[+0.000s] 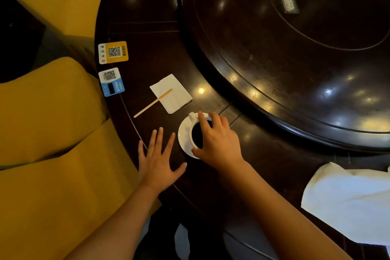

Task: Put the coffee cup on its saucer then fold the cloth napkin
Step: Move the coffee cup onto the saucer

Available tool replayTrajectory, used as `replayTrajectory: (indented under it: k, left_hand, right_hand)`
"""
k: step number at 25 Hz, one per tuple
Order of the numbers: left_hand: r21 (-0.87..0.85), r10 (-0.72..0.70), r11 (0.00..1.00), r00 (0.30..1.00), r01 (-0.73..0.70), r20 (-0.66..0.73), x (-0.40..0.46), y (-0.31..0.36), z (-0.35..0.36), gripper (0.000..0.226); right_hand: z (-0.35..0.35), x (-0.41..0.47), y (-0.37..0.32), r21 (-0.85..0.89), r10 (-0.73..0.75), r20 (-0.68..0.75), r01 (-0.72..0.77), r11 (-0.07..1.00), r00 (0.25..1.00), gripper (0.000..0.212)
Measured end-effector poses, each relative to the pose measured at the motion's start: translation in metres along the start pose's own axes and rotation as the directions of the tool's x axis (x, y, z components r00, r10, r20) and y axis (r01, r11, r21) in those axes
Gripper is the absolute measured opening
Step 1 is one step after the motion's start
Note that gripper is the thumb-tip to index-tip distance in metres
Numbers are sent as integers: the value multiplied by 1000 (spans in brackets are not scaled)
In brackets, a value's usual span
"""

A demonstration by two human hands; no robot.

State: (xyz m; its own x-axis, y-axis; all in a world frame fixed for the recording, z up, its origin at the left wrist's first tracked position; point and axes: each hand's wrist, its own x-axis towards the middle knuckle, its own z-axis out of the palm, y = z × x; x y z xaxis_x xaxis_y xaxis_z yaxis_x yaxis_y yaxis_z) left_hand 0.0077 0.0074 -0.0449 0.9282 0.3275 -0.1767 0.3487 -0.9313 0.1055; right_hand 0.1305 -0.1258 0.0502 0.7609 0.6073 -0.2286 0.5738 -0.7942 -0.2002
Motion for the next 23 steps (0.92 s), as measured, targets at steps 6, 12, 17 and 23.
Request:
replayTrajectory:
  k: [6, 12, 17, 23]
  left_hand:
    - [-27, -2, 1000, 1000, 2, -1, 0, 0, 1, 88]
    - [-34, -1, 999, 1000, 0, -8, 0, -1, 2, 88]
    - [-33, -9, 999, 1000, 10, 8, 0, -1, 3, 88]
    - [-24, -1, 1000, 1000, 1, 5, 0, 0, 2, 88]
  right_hand:
    - [10, 12, -2, -17, -16, 20, 17, 1000, 1000, 93]
    - [8, 15, 0, -13, -57, 46, 58, 998, 997, 95]
    - [7, 15, 5, -32, -97, 72, 100, 995, 993, 98]
    - [14, 13, 7, -8, -95, 52, 96, 995, 994, 98]
